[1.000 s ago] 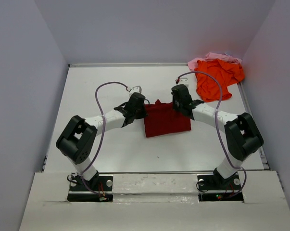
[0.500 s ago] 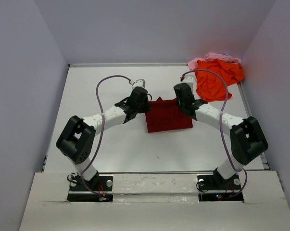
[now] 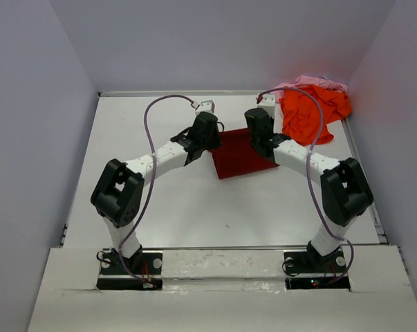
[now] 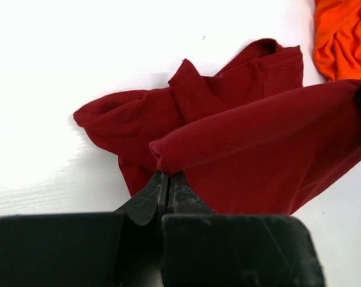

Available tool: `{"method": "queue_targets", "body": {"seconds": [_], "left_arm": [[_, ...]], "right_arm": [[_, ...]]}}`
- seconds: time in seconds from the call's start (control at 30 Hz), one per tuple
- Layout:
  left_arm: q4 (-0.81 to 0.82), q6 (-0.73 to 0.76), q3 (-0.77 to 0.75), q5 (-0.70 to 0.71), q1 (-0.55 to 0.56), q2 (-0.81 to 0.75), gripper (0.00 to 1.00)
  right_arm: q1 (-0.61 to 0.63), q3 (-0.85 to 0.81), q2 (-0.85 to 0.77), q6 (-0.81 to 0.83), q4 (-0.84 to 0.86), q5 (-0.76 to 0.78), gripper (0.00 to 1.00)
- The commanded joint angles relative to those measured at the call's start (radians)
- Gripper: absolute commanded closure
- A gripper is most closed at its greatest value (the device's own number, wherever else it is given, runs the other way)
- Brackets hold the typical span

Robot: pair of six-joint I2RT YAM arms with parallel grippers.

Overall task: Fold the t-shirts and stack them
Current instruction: Fold the tshirt

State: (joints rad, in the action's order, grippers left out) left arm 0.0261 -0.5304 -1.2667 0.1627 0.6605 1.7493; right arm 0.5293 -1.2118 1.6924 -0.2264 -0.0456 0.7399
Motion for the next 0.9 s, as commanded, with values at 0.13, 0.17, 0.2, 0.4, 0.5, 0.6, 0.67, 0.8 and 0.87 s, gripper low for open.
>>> {"method": "queue_targets", "body": {"seconds": [0.13, 0.17, 0.2, 0.4, 0.5, 0.6, 0.67, 0.8, 0.87], "left_arm": [[-0.02, 0.007, -0.091, 0.001, -0.048, 0.121, 1.0], [-0.02, 0.001, -0.091, 0.004, -0.052, 0.131, 1.0], [-0.018, -0.002, -0.094, 0.008, -0.056, 0.142, 1.0], [-0.023, -0.02, -0.085, 0.035, -0.084, 0.199, 0.54], [-0.014, -0.022, -0.05, 0.067, -0.085, 0.181, 0.39], [0.001, -0.022, -0.025, 0.087, -0.091, 0.135, 0.37], [0.0, -0.02, -0.017, 0.084, -0.091, 0.105, 0.37], [-0.021, -0.007, -0.029, 0.061, -0.091, 0.013, 0.37], [-0.079, 0.021, -0.074, 0.057, -0.091, -0.037, 0.37]], "right_arm": [[-0.043, -0.145, 0.263, 0.036, 0.136, 0.082, 1.0], [-0.043, -0.158, 0.288, 0.041, 0.142, 0.066, 1.0], [-0.052, -0.178, 0.312, 0.045, 0.142, 0.067, 1.0], [-0.075, -0.236, 0.398, 0.058, 0.142, 0.022, 0.36], [-0.075, -0.2, 0.359, 0.053, 0.159, 0.015, 0.19], [-0.075, -0.145, 0.294, 0.058, 0.181, 0.001, 0.16], [-0.075, -0.124, 0.264, 0.059, 0.188, -0.007, 0.16], [-0.075, -0.072, 0.182, 0.05, 0.184, -0.033, 0.17], [-0.075, -0.04, 0.13, 0.045, 0.179, -0.036, 0.17]]}}
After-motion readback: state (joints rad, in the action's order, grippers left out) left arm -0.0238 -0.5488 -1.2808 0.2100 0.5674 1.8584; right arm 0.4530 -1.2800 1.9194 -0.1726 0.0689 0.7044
